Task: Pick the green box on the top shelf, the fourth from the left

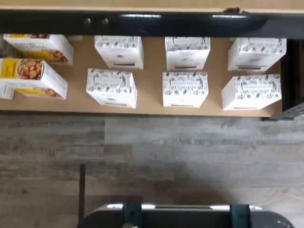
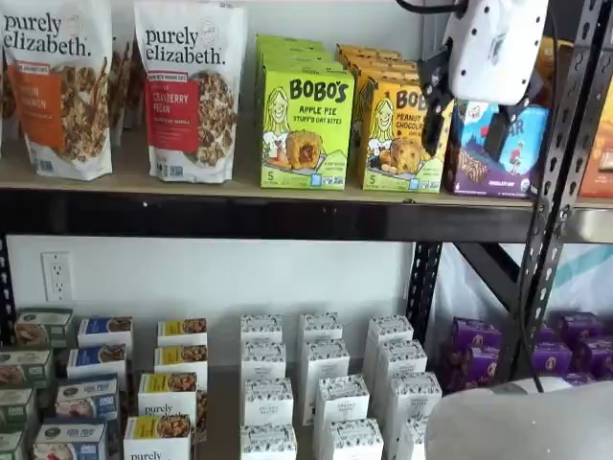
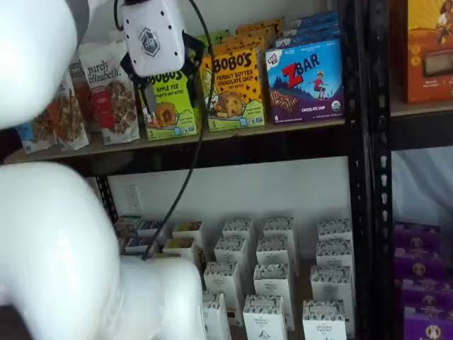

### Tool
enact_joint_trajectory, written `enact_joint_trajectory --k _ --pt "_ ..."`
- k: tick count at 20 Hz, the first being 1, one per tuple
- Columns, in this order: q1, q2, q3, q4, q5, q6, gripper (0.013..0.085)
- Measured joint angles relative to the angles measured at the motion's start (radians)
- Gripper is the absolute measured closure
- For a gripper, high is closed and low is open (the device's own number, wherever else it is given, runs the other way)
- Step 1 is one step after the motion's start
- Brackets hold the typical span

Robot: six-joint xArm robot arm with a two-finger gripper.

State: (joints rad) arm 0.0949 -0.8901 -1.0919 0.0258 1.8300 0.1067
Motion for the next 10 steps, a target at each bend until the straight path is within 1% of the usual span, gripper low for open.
enact_joint_trajectory --k 3,5,7,9,10 --pt "0.021 0.009 -0.007 0.001 -0.038 0.021 0.013" --pt "0.031 0.02 -0.018 0.01 -0.061 0.032 0.013" --pt "0.05 0.05 -0.046 0.016 -0.057 0.051 0.013" --pt "0.09 0.079 -0.073 -0.002 -0.047 0.085 0.013" --pt "0.113 0.083 -0.074 -0.016 -0.062 0.104 0.013"
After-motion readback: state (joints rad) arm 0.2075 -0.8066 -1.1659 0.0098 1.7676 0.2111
